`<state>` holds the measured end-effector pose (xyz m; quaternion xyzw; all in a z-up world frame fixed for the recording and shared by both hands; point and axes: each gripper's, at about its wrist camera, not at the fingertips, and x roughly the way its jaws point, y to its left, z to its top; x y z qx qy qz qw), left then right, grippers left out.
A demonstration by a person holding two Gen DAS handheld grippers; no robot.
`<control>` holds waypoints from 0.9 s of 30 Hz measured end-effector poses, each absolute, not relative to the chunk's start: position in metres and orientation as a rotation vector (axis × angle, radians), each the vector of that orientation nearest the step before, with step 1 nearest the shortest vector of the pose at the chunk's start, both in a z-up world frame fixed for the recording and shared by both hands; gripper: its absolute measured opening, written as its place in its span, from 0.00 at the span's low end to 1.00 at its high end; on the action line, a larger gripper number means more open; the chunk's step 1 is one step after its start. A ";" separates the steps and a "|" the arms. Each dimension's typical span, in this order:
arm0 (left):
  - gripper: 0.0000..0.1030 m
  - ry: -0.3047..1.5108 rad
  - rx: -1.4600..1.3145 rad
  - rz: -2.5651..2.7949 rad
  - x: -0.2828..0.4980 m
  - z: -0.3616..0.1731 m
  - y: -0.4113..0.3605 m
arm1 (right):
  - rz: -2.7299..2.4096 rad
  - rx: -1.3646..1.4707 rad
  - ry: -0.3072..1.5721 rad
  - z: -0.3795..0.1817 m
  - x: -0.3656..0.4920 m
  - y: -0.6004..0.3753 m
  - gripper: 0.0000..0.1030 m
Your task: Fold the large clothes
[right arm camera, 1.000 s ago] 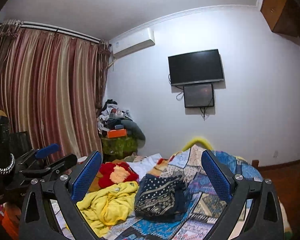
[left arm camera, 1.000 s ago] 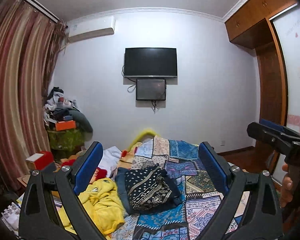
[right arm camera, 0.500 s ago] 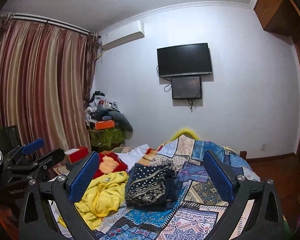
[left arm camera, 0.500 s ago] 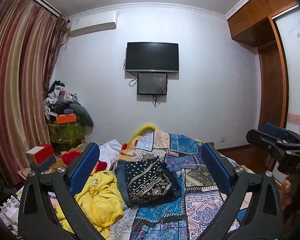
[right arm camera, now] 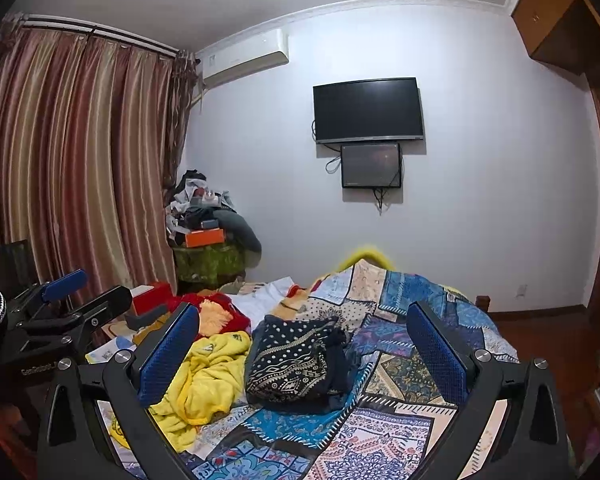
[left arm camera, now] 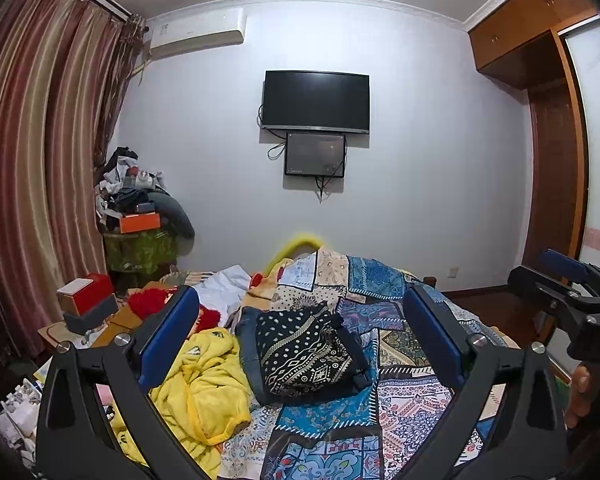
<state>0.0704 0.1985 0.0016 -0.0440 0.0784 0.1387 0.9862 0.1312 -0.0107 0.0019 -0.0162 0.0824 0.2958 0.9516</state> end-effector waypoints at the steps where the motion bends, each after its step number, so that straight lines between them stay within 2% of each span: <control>1: 1.00 0.158 -0.089 0.278 0.070 0.002 0.199 | 0.603 -0.030 0.168 0.001 0.132 -0.011 1.00; 27: 1.00 0.181 -0.087 0.238 0.077 0.002 0.196 | 0.605 -0.013 0.163 -0.001 0.128 -0.008 1.00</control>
